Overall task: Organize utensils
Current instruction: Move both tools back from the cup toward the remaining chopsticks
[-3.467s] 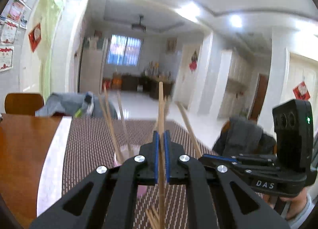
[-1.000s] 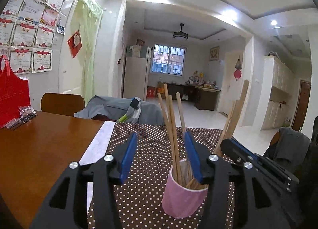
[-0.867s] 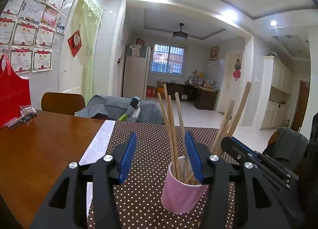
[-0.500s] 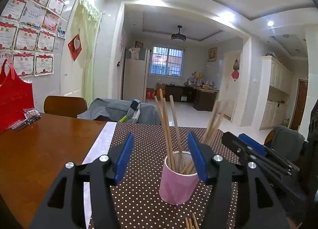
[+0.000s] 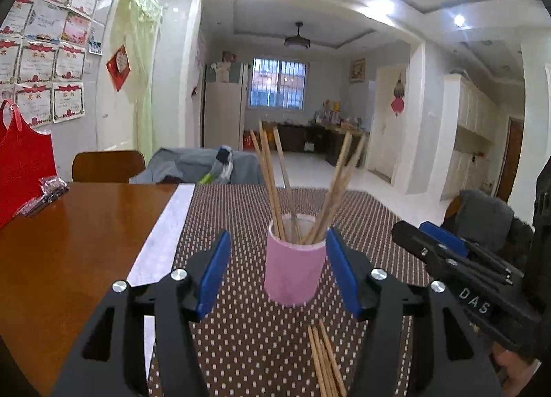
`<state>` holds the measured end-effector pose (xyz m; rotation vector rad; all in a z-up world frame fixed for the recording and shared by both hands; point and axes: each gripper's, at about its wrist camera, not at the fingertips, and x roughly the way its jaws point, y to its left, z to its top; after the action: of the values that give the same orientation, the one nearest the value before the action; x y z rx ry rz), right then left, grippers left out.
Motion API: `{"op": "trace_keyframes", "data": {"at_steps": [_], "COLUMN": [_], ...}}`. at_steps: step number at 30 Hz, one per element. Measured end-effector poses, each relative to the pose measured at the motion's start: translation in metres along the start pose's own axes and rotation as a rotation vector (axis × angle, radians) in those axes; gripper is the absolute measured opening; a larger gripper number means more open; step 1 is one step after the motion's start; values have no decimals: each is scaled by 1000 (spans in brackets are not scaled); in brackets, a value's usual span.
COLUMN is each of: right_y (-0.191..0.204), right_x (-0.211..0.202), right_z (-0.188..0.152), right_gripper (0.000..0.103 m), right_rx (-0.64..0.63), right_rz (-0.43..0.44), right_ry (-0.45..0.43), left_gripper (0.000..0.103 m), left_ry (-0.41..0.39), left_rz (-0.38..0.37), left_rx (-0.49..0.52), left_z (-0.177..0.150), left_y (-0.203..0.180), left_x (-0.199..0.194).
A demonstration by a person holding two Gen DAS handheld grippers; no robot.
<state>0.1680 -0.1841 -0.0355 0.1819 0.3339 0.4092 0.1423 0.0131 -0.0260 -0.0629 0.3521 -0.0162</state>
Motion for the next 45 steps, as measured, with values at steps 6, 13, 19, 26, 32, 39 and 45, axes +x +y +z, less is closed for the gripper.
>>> {"op": "trace_keyframes", "data": {"at_steps": [6,13,19,26,32,39,45], "right_y": [-9,-18,-25,-26,-29,-32,-33], "right_x": [-5,0,6,13,19,25,28], "right_z": [-22,-50,-69,-80,-82,-83,-84], "right_gripper": [58,64,66,68,68,68,68], "right_rx": [7,7,19,26,52,73,66], "right_rz": [-21,-53,-68,-66,-61,-50,-52], "right_ry": [106,244,329,376,388,405,419], "left_gripper": [57,57,57,57,57,61,57], "left_ry": [152,411,523,570,568,596,615], "left_rz": [-39,-81,-97,-89,-71,-23,-76], "left_rx": [27,56,117,158,157,217,171], "left_z": [-25,-64,-97,-111,-111,-111,-110], "left_y": [-4,-5,-13,-20,-18,-22,-13], "left_x": [11,38,48,60,67,78,83]}}
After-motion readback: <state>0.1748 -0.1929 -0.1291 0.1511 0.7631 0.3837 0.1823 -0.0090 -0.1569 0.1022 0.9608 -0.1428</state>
